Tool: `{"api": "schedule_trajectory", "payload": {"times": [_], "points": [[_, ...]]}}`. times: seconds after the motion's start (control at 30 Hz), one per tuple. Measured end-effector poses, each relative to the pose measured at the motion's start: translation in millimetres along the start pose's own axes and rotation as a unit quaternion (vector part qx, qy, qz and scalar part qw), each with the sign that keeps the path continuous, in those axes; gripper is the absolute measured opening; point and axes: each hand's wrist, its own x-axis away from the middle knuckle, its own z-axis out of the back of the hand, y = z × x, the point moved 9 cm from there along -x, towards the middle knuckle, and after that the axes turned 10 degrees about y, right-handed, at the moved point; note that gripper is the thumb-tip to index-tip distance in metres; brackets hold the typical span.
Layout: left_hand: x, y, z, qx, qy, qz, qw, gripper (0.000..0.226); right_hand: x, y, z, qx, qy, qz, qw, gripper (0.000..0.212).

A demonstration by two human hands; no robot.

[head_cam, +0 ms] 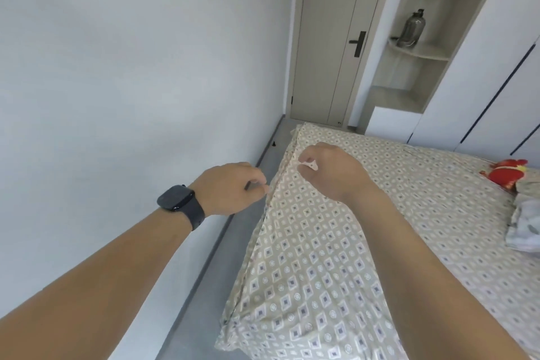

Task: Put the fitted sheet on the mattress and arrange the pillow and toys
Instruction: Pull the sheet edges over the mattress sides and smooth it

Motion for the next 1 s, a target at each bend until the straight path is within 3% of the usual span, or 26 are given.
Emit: {"api": "schedule_trajectory", "payload": {"times": [0.33, 0.5, 0.73, 1.0], "points": [[-157, -41, -3, 0.104, -0.017, -0.048, 0.993, 0.054, -83, 62, -17, 0.024, 0.036, -0.089, 0.995, 0.039], [-256, -38, -48, 0.153, -0.039, -0.094, 0.983, 0.052, -119, 101, -39, 0.061, 0.061, -0.164, 0.983, 0.045], [-366, -21, -135, 0.151, -0.189, -0.190, 0.952, 0.051, -122, 160, -62, 0.096, 0.085, -0.347, 0.929, 0.046], [-413, 49, -148, 0.162, -0.233, -0.317, 0.905, 0.039, -132, 166, -38, 0.154, 0.100, -0.441, 0.878, 0.051]]}}
